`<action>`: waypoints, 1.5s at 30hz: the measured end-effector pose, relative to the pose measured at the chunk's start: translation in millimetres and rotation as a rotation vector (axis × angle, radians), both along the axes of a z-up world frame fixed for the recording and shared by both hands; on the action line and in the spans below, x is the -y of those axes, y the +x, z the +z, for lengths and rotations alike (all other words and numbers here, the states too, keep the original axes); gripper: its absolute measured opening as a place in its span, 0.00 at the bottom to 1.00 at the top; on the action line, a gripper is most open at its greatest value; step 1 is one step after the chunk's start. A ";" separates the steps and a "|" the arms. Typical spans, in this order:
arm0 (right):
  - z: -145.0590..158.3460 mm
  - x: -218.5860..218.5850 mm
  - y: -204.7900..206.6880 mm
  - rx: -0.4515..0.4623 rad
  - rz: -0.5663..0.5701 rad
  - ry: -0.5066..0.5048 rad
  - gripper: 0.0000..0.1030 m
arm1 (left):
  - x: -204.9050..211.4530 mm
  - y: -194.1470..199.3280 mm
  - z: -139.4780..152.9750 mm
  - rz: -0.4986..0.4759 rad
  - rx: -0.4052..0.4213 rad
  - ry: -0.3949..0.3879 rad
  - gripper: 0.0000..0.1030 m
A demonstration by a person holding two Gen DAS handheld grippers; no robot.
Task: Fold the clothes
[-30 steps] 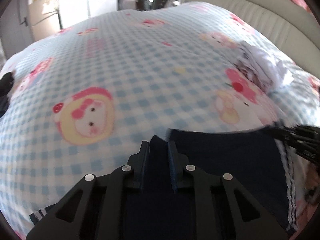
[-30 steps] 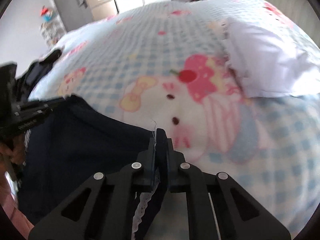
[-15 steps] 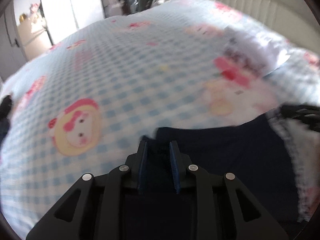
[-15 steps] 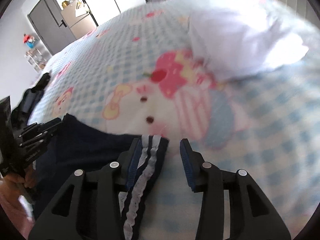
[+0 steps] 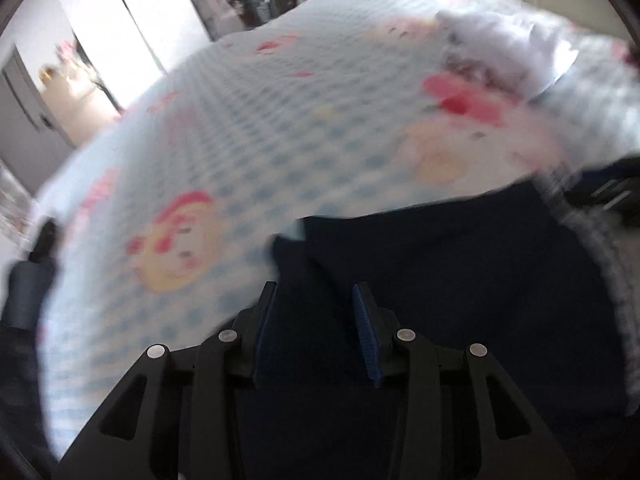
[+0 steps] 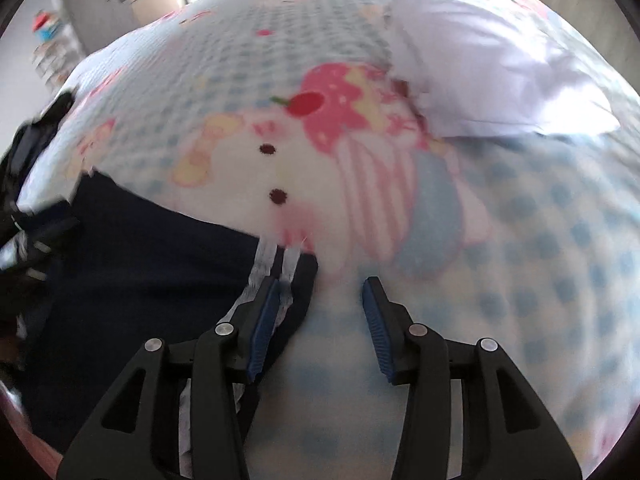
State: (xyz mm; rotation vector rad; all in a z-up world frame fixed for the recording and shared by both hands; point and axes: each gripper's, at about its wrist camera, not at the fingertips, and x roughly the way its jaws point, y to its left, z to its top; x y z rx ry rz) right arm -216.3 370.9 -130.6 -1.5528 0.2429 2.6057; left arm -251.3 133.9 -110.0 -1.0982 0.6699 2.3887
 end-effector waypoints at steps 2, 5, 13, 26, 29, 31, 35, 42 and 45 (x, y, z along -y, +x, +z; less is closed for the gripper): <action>30.8 12.9 18.5 -0.067 0.001 -0.035 0.43 | 12.7 9.5 20.5 0.027 -0.018 0.069 0.38; 51.6 44.7 57.8 -0.114 0.066 -0.055 0.43 | 45.9 36.5 54.9 0.069 -0.002 0.155 0.39; 18.8 107.6 138.7 -0.090 0.137 -0.074 0.43 | 156.8 136.4 52.3 0.255 0.121 0.306 0.42; -0.4 93.6 184.6 -0.071 0.005 0.103 0.43 | 193.4 182.9 -2.4 0.466 0.135 0.265 0.43; -4.0 83.8 184.4 -0.067 -0.014 0.072 0.43 | 198.1 185.0 4.9 0.487 0.134 0.327 0.44; 1.8 87.2 187.2 -0.072 -0.009 0.115 0.43 | 198.3 187.2 6.5 0.488 0.131 0.341 0.44; 8.6 80.8 194.3 -0.106 -0.015 0.039 0.43 | 201.9 192.9 8.3 0.459 0.188 0.477 0.42; -9.8 84.2 183.0 -0.040 -0.004 0.007 0.44 | 188.4 190.9 -8.6 0.471 0.223 0.336 0.45; -12.8 78.0 185.2 -0.027 -0.017 0.007 0.45 | 189.8 193.5 -2.0 0.456 0.209 0.354 0.46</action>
